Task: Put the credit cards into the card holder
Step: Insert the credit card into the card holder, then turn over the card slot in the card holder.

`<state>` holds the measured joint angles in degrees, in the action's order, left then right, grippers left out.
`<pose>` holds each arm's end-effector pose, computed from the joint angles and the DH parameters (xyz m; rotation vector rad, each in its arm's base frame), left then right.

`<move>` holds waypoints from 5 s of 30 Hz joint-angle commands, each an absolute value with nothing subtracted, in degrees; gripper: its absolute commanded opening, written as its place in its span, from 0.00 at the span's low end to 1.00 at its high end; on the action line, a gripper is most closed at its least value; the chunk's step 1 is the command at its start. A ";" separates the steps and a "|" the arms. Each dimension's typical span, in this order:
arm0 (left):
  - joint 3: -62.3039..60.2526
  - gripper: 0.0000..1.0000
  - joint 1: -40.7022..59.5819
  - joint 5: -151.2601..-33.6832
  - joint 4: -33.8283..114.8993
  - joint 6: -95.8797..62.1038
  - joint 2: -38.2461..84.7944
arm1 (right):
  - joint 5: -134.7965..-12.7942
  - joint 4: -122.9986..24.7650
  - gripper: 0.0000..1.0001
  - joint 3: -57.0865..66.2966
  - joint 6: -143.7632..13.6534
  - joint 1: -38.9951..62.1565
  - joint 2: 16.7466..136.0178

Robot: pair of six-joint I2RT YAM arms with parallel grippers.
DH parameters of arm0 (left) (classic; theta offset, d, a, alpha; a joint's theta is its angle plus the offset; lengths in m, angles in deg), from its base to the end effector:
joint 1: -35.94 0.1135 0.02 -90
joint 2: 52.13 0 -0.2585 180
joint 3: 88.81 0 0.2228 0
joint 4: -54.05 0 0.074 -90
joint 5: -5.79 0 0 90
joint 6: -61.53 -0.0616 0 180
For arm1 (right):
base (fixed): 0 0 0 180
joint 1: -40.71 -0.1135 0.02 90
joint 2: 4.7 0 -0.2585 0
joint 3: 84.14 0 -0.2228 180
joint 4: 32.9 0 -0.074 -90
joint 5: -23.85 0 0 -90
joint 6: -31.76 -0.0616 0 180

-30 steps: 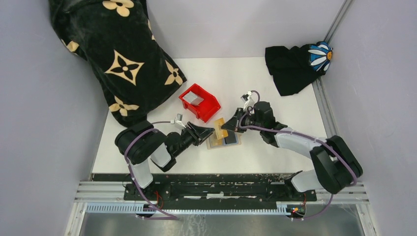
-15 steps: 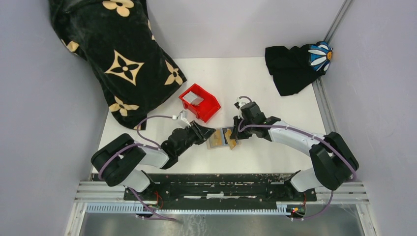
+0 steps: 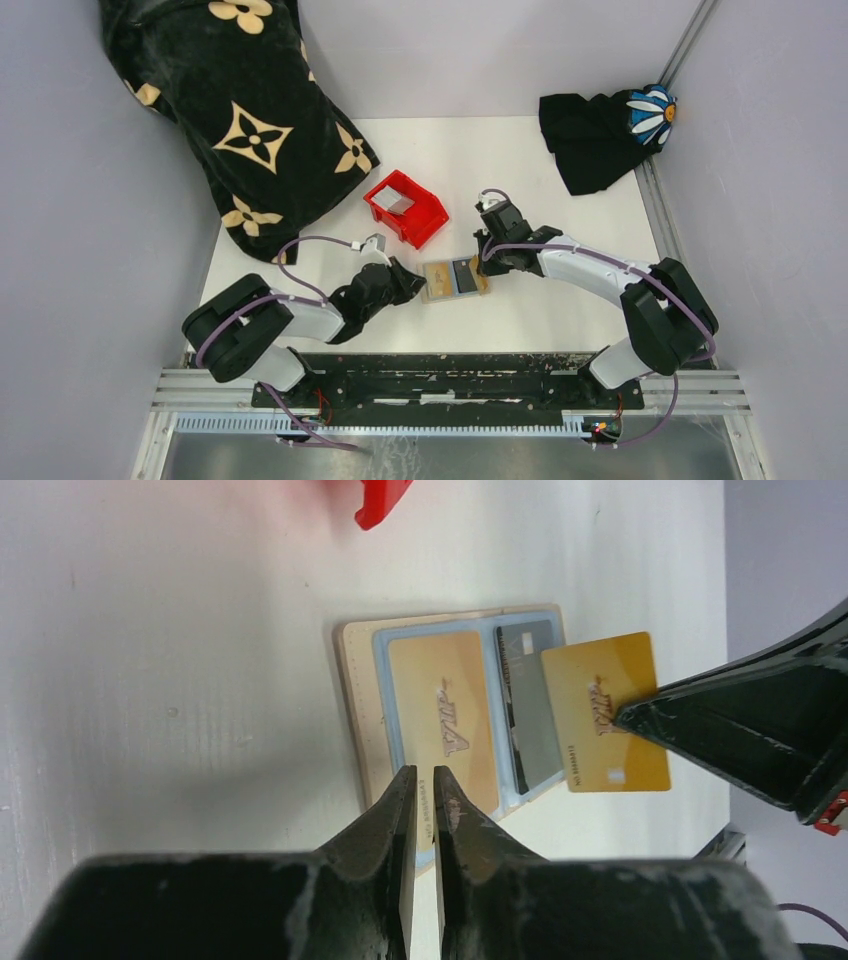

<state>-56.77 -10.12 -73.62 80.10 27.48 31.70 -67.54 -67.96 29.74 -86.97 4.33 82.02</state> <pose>0.1825 -0.1730 0.1370 -0.3084 2.1205 -0.9194 0.2328 0.1734 0.1812 -0.1840 2.6047 0.4608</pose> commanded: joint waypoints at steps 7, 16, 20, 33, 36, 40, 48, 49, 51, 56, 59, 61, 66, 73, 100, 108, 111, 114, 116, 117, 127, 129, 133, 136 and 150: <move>-52.96 0.16 -10.64 -72.12 78.07 24.38 35.15 | -59.71 -71.81 0.01 26.49 -84.18 4.52 81.35; -52.47 0.15 -10.91 -71.91 77.40 24.45 35.93 | -62.63 -69.60 0.01 27.41 -84.32 6.30 82.21; -52.45 0.15 -10.90 -71.89 77.22 24.42 36.34 | -63.65 -68.72 0.01 27.59 -84.67 6.81 82.86; -52.37 0.15 -10.92 -71.81 77.24 24.87 37.66 | -65.21 -66.61 0.01 29.62 -84.96 8.53 83.90; -52.36 0.14 -10.91 -71.73 77.19 25.06 37.80 | -64.81 -66.20 0.01 30.13 -84.90 8.63 83.20; -52.38 0.14 -10.91 -71.55 77.26 25.34 38.15 | -64.49 -66.40 0.01 30.19 -84.84 8.94 82.96; -52.44 0.13 -11.07 -71.47 77.24 25.57 38.68 | -65.24 -64.89 0.01 31.77 -85.74 9.55 84.02; -52.46 0.13 -11.10 -71.39 77.24 25.56 38.79 | -65.38 -64.56 0.01 32.19 -86.09 9.78 84.11; -52.58 0.13 -11.13 -71.22 77.19 25.43 38.90 | -66.52 -63.43 0.01 33.28 -86.95 10.29 84.16; -52.63 0.13 -11.25 -71.11 77.16 25.29 38.96 | -70.16 -59.47 0.01 36.50 -89.28 11.98 84.58; -52.71 0.13 -11.28 -70.98 76.78 25.15 39.04 | -72.41 -57.08 0.01 38.16 -90.64 13.02 84.34; -52.72 0.13 -11.21 -70.85 76.67 25.15 39.01 | -73.77 -55.56 0.01 39.15 -91.37 13.62 83.69; -52.69 0.12 -11.39 -70.85 76.59 25.07 39.58 | -77.14 -49.81 0.01 41.96 -92.86 14.49 79.63; -52.38 0.11 -11.56 -70.87 76.23 25.06 39.99 | -79.54 -48.02 0.01 42.93 -93.75 14.48 73.45; -51.11 0.10 -12.05 -70.88 73.75 25.04 39.44 | -79.69 -44.45 0.01 38.49 -95.90 5.20 76.85; -51.87 0.10 -12.03 -69.61 71.63 24.50 36.33 | -78.96 -42.50 0.01 38.49 -95.99 4.31 80.92; -52.40 0.09 -12.09 -68.65 70.51 24.27 34.20 | -78.96 -42.32 0.01 38.34 -95.80 4.27 81.82; -52.88 0.09 -12.11 -68.39 69.79 24.36 31.80 | -79.03 -41.68 0.01 38.39 -95.93 4.29 82.82; -53.00 0.09 -12.13 -68.37 69.36 24.35 30.19 | -79.00 -41.25 0.01 38.55 -96.11 4.30 83.22; -53.03 0.10 -12.06 -68.51 69.29 24.35 29.31 | -78.87 -41.14 0.01 38.65 -96.15 4.31 83.13; -49.11 0.11 -13.99 -70.31 69.19 22.77 28.41 | -77.16 -43.40 0.01 37.90 -95.15 3.23 81.26; -47.81 0.11 -14.43 -70.72 69.32 22.60 30.57 | -77.06 -43.50 0.01 37.79 -95.13 2.98 81.14; -46.37 0.12 -14.92 -71.46 71.66 23.20 34.45 | -76.68 -43.83 0.01 37.77 -94.98 2.74 80.84; -44.88 0.12 -15.11 -71.47 71.76 22.86 36.85 | -76.61 -43.91 0.01 37.88 -94.98 2.65 80.62; -43.20 0.11 -15.19 -69.33 68.71 23.30 43.17 | -73.61 -47.46 0.01 36.42 -91.90 2.78 78.79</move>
